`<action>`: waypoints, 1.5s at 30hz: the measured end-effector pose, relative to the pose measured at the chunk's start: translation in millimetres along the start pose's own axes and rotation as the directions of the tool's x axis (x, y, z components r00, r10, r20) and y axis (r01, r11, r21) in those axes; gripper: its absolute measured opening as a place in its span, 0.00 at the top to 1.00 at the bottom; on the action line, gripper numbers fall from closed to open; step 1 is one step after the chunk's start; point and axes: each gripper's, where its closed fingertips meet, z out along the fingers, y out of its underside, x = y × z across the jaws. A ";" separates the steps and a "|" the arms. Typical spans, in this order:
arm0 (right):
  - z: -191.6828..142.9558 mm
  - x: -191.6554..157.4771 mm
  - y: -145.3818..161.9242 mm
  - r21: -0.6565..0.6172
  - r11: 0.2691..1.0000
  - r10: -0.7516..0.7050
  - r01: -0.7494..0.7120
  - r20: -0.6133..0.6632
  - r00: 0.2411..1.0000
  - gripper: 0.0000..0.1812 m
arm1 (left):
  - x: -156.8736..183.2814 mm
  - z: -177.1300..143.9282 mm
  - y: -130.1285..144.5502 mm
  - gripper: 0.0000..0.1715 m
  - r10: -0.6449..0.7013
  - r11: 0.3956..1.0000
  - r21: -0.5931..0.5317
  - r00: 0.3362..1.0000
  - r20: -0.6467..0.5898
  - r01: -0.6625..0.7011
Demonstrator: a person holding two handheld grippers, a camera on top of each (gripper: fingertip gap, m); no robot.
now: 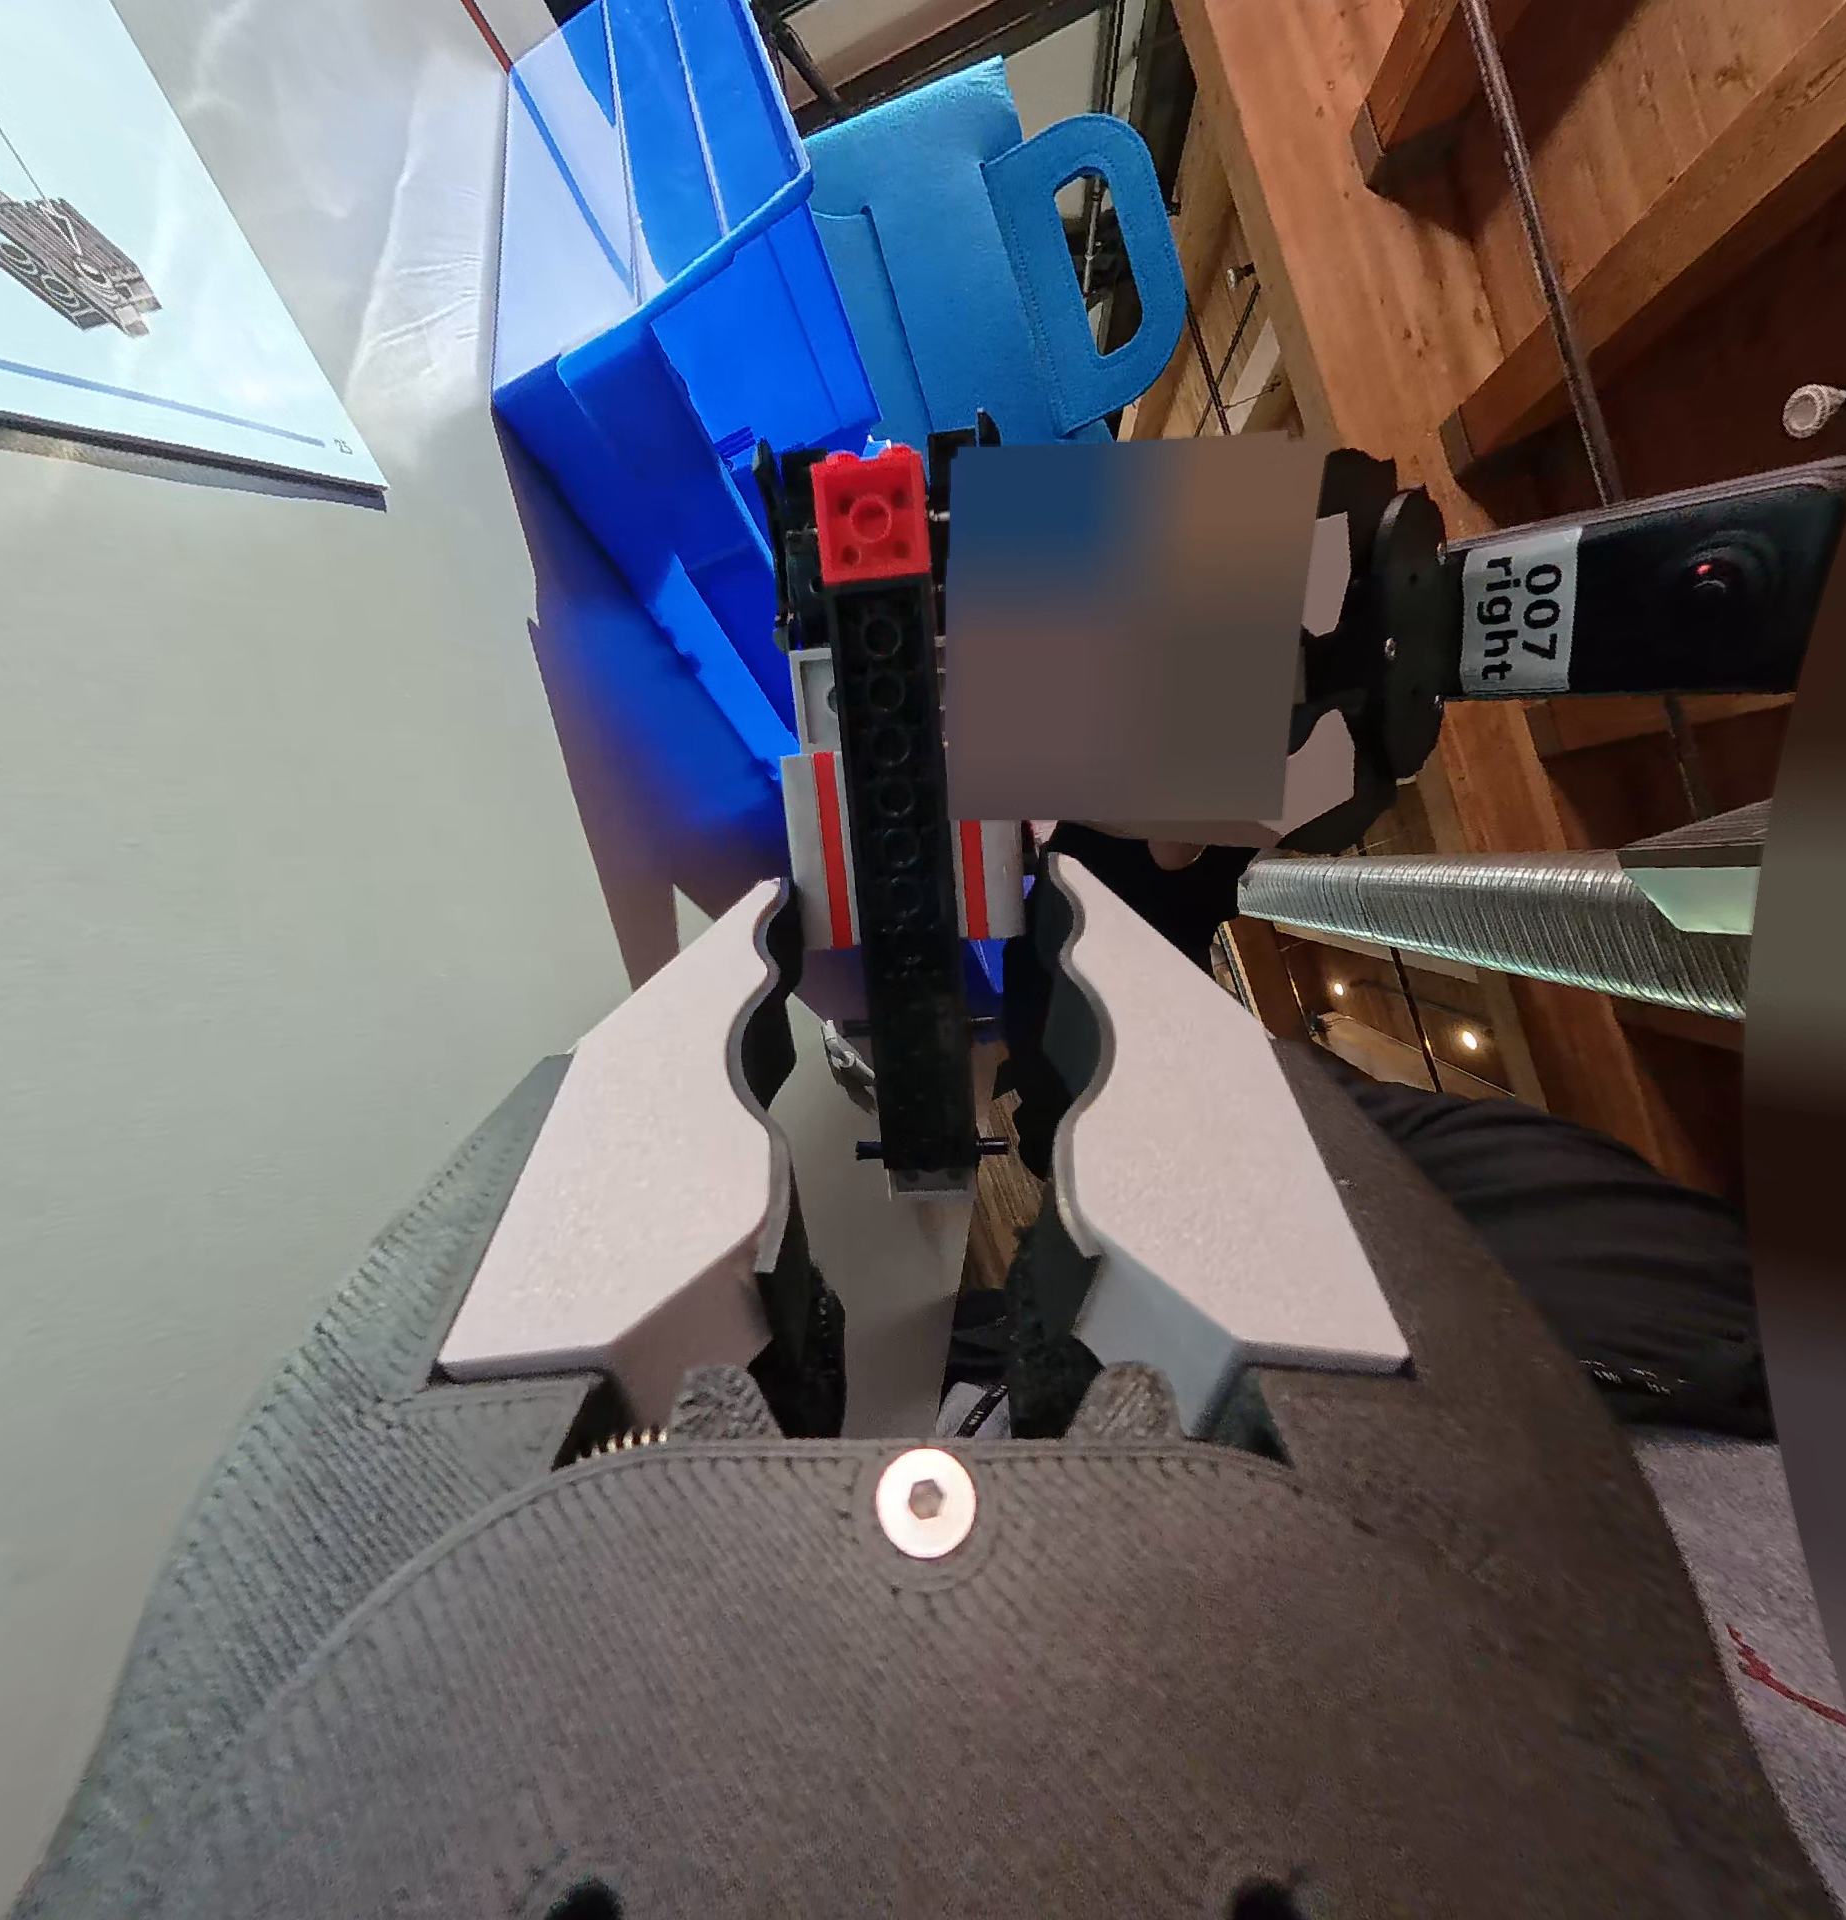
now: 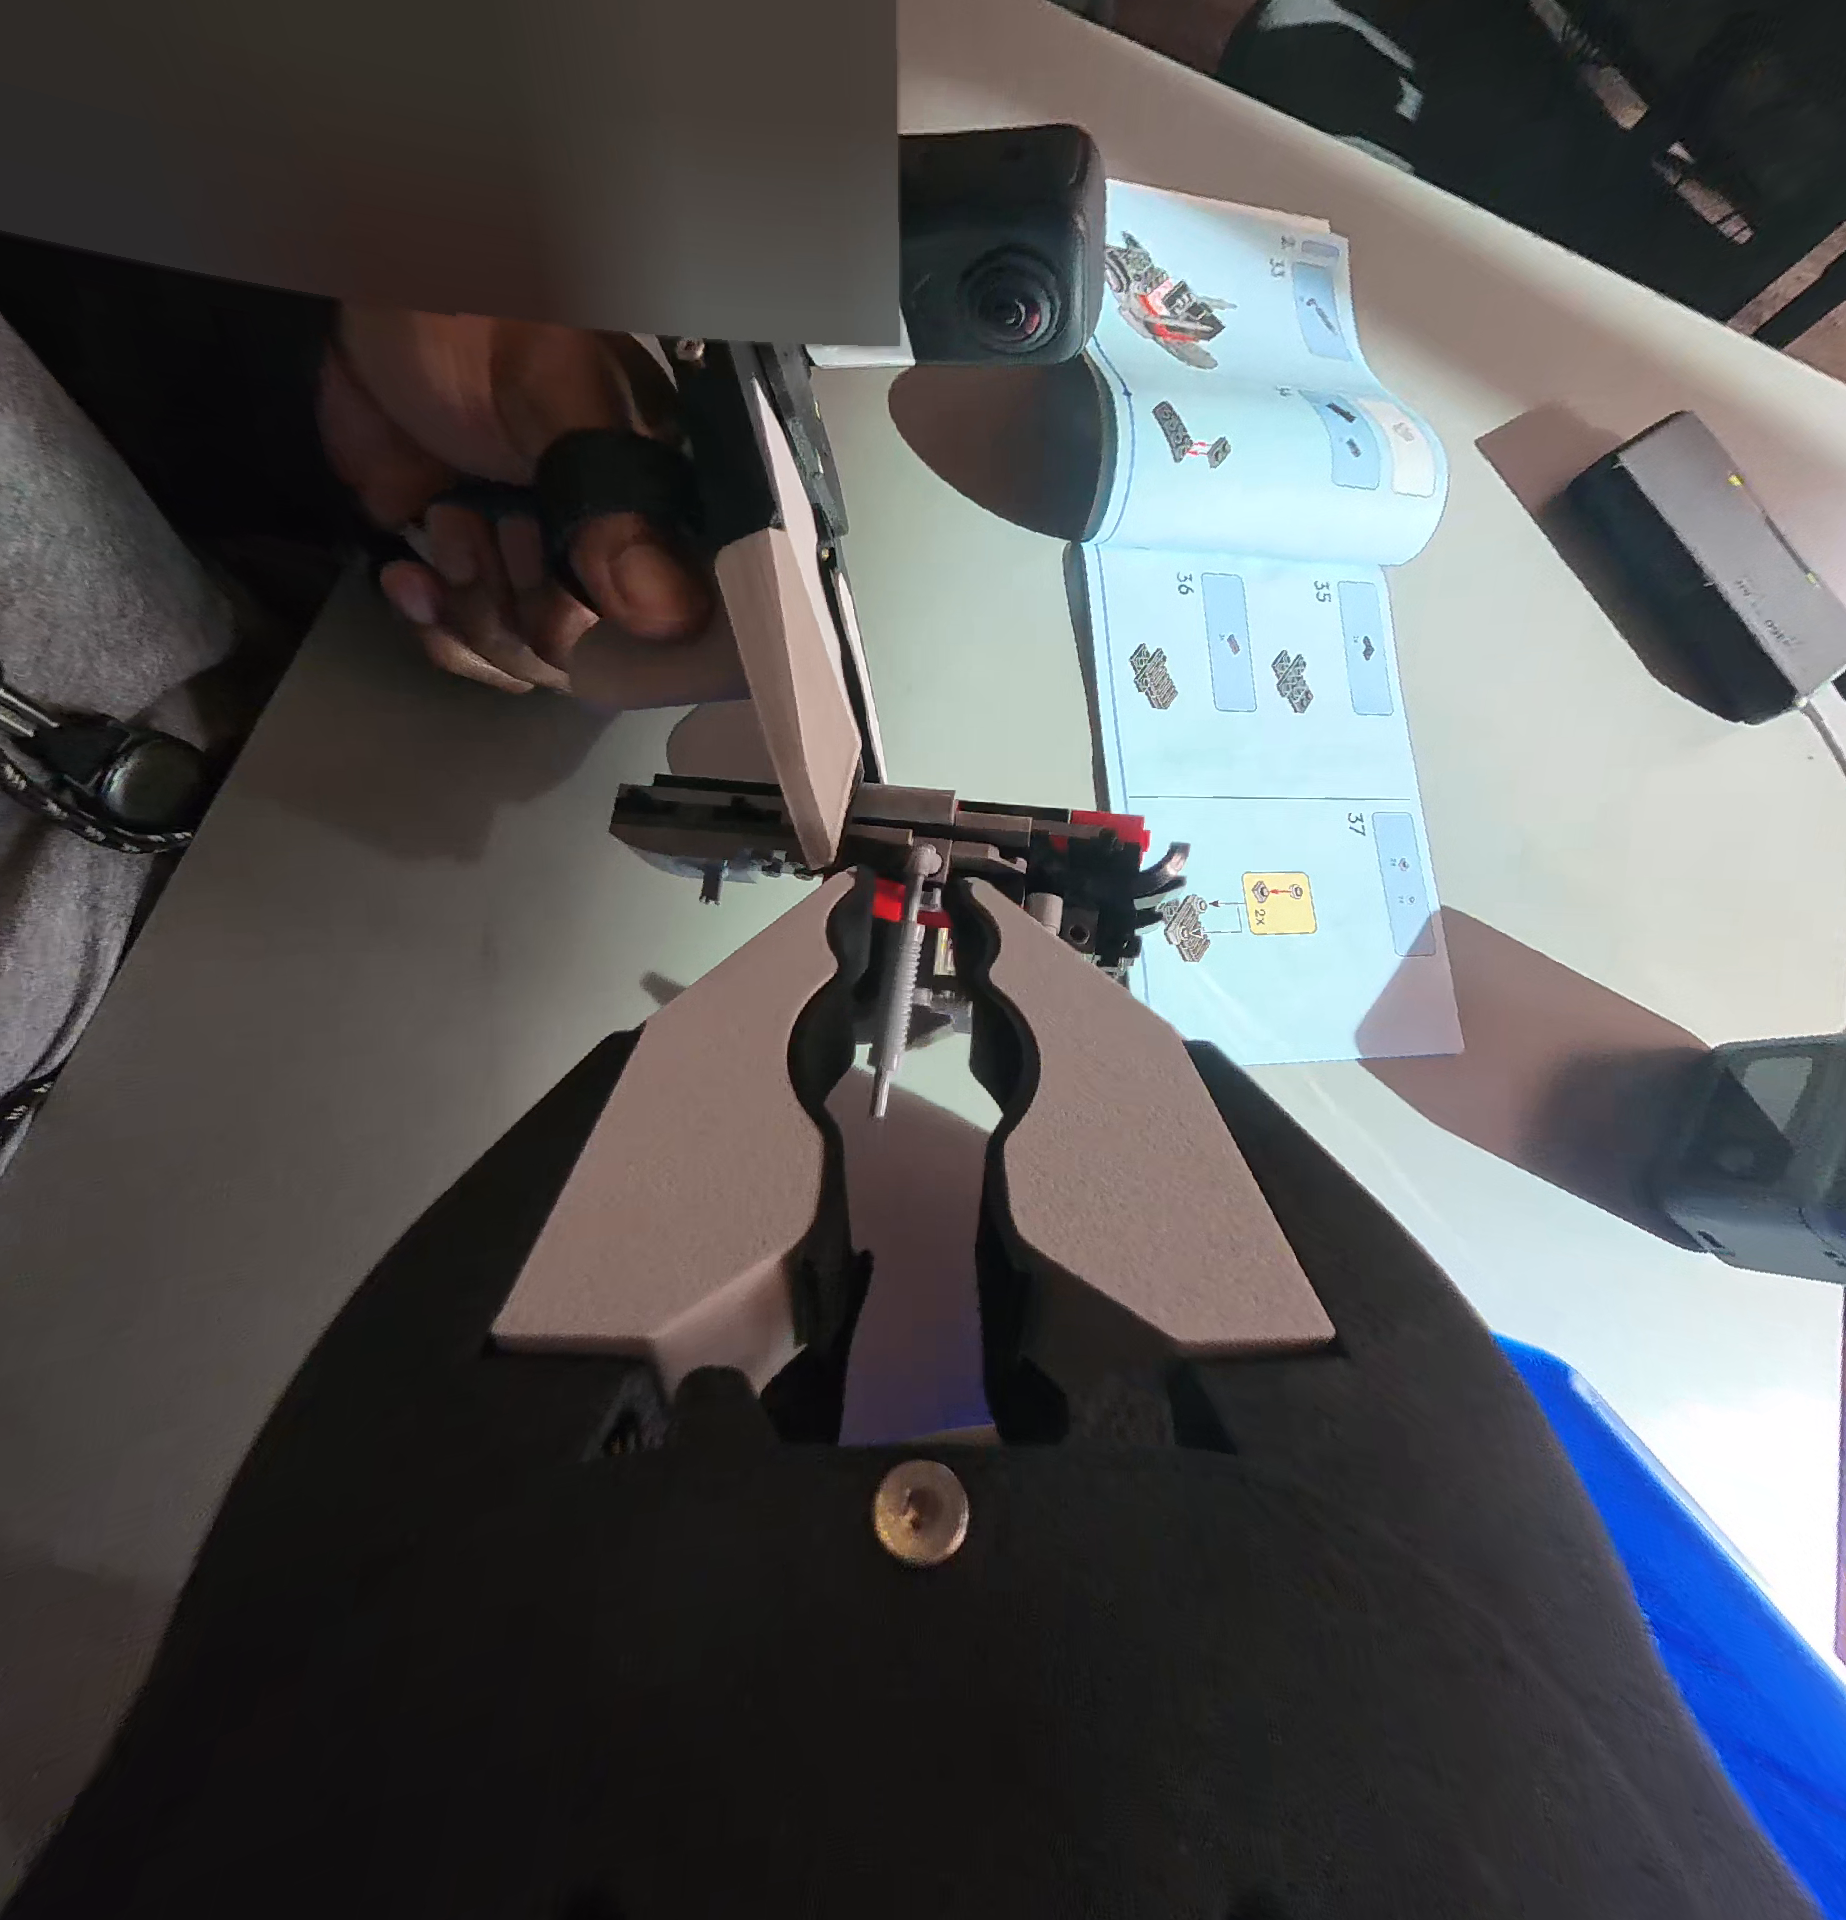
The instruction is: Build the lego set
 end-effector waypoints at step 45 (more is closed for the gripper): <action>3.3 12.6 3.2 0.011 0.998 -0.066 0.070 -0.189 0.980 0.99 | -12.7 -2.0 -1.4 0.73 0.200 0.980 -0.018 0.965 0.170 -0.200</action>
